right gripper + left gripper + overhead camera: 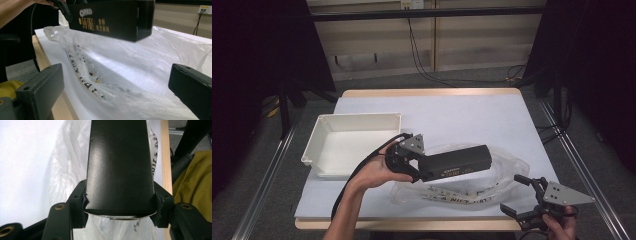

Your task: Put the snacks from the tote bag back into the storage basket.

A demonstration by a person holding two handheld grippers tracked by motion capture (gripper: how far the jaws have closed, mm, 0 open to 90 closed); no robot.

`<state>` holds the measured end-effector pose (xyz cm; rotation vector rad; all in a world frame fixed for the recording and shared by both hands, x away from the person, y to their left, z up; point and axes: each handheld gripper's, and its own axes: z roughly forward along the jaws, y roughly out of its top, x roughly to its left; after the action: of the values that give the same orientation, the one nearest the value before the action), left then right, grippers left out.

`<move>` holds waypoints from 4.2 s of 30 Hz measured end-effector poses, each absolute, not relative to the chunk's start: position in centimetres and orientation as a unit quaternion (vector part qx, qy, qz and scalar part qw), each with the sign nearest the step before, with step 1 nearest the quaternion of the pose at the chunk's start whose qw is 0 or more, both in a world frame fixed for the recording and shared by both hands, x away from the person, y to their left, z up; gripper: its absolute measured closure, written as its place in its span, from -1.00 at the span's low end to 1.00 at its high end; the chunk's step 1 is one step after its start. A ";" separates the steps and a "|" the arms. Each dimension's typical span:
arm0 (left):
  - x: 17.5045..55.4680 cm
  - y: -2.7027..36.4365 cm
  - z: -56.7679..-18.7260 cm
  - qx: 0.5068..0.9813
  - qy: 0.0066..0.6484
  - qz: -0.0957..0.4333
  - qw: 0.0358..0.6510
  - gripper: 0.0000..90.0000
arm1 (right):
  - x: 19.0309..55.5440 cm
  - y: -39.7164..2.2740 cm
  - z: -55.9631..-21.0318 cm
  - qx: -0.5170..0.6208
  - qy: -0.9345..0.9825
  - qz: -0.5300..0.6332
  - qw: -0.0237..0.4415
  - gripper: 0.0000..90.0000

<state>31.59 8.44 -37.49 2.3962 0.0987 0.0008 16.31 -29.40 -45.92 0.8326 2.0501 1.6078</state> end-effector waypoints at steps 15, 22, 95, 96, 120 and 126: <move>32.0 10.5 -34.5 0.927 0.022 0.023 0.374 -0.05 | 16.3 -29.4 -45.9 0.301 0.731 0.576 0.209 -1.00; 32.8 12.6 -33.1 0.924 0.041 0.031 0.379 -0.05 | 16.3 -29.4 -45.9 0.300 0.731 0.577 0.208 -1.00; 39.8 27.5 -32.5 0.919 0.178 0.087 0.342 -0.05 | 16.1 -29.2 -46.3 0.311 0.714 0.589 0.216 -1.00; 40.0 27.6 -32.5 0.920 0.178 0.090 0.338 -0.05 | 16.1 -29.2 -46.3 0.311 0.715 0.588 0.217 -1.00; 41.4 30.8 -35.7 0.922 0.213 0.071 0.316 -0.05 | 16.1 -29.1 -46.4 0.309 0.718 0.585 0.216 -1.00; 42.1 31.1 -36.8 0.922 0.223 0.065 0.311 -0.05 | 16.1 -29.0 -46.4 0.308 0.718 0.587 0.213 -1.00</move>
<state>42.08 31.08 -36.80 2.4335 0.5900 0.1705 16.08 -28.97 -46.38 0.8565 1.9936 1.6289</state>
